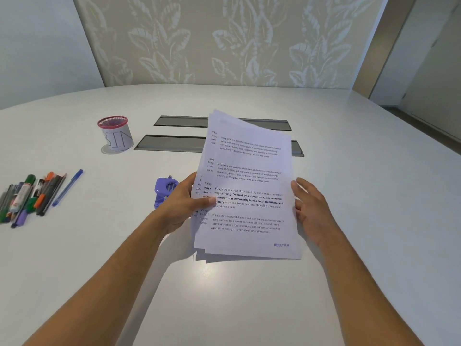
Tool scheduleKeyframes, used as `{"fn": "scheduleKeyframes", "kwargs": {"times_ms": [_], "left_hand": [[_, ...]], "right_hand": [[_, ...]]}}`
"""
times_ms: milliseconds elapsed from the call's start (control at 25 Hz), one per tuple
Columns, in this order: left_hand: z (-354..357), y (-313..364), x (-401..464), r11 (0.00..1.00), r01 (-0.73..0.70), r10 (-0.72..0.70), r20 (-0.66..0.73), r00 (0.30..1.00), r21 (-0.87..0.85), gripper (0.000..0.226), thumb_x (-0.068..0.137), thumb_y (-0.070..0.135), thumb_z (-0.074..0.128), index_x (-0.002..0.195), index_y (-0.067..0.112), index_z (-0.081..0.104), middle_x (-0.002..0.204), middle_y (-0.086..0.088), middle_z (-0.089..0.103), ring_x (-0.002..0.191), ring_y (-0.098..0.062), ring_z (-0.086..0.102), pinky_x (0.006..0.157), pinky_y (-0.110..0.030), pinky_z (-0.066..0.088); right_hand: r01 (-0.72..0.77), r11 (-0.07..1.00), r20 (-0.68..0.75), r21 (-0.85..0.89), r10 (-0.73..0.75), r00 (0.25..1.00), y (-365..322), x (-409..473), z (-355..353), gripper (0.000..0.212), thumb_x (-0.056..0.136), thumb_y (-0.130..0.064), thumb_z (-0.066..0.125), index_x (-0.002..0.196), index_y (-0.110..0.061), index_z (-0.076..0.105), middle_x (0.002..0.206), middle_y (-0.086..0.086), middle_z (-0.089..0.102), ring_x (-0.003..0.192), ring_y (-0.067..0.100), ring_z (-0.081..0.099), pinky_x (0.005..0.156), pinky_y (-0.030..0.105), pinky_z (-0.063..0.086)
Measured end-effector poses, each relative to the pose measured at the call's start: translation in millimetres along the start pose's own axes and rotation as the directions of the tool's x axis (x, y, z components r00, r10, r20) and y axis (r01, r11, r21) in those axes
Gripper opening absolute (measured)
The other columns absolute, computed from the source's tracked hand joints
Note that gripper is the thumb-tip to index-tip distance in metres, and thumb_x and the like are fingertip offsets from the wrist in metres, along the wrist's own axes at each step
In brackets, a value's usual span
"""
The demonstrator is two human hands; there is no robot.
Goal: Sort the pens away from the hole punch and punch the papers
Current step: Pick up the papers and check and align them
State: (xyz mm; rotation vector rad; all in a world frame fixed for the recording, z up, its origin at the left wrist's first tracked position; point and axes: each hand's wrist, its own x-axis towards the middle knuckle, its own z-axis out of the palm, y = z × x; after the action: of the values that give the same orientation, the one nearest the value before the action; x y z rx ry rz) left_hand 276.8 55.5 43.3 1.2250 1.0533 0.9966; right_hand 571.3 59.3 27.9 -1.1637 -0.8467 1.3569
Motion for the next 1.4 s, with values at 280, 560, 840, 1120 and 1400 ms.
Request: {"fn": "scheduleKeyframes", "kwargs": {"times_ms": [280,560,840,1120,1400], "left_hand": [[2.9,10.6,-7.9,0.989,-0.113,0.114,-0.002,0.994,0.092,0.052,0.085,0.002,0.068,0.128,0.025,0.051,0.109,0.004,0.073,0.096,-0.022,0.071,0.07,-0.031,0.059],[0.0,35.7,-6.9,0.942,-0.303,0.323,-0.136,0.937,0.146,0.051,0.081,0.009,0.074,0.127,0.018,0.055,0.118,-0.004,0.069,0.103,-0.027,0.069,0.085,-0.049,0.057],[13.5,54.2,-3.5,0.892,-0.425,0.45,-0.2,0.871,0.156,0.062,0.078,0.025,0.076,0.132,0.023,0.044,0.121,0.0,0.064,0.104,-0.02,0.067,0.078,-0.036,0.06],[28.6,45.0,2.3,0.898,-0.425,0.439,-0.267,0.858,0.111,0.048,0.083,0.027,0.07,0.126,0.016,0.051,0.116,-0.004,0.068,0.102,-0.025,0.067,0.084,-0.046,0.058],[44.6,45.7,2.0,0.895,-0.437,0.438,-0.366,0.821,0.091,0.034,0.086,0.022,0.066,0.117,0.014,0.055,0.108,-0.006,0.07,0.093,-0.025,0.069,0.075,-0.04,0.06]], "right_hand": [[0.124,0.992,0.268,0.019,-0.124,0.955,-11.9,5.4,11.5,0.037,0.093,0.0,0.057,0.129,-0.003,0.056,0.125,0.019,0.067,0.106,0.034,0.068,0.089,0.044,0.057],[0.467,0.875,0.255,-0.129,-0.426,0.868,-55.7,-1.7,35.2,0.028,0.095,-0.005,0.061,0.122,-0.009,0.06,0.124,0.015,0.067,0.107,0.033,0.068,0.09,0.05,0.057],[0.532,0.824,0.166,-0.197,-0.506,0.846,-62.5,-11.6,52.6,0.049,0.085,-0.014,0.073,0.128,-0.014,0.049,0.119,0.004,0.066,0.104,0.018,0.067,0.082,0.031,0.058],[0.456,0.854,0.08,-0.252,-0.451,0.889,-39.0,-16.8,58.6,0.046,0.083,0.01,0.062,0.119,-0.017,0.057,0.106,-0.001,0.069,0.089,0.009,0.066,0.065,0.015,0.052],[0.539,0.787,0.038,-0.3,-0.555,0.831,-26.4,-28.5,72.8,0.052,0.084,0.011,0.06,0.119,-0.027,0.052,0.107,-0.017,0.062,0.093,-0.008,0.061,0.073,0.009,0.05]]}}
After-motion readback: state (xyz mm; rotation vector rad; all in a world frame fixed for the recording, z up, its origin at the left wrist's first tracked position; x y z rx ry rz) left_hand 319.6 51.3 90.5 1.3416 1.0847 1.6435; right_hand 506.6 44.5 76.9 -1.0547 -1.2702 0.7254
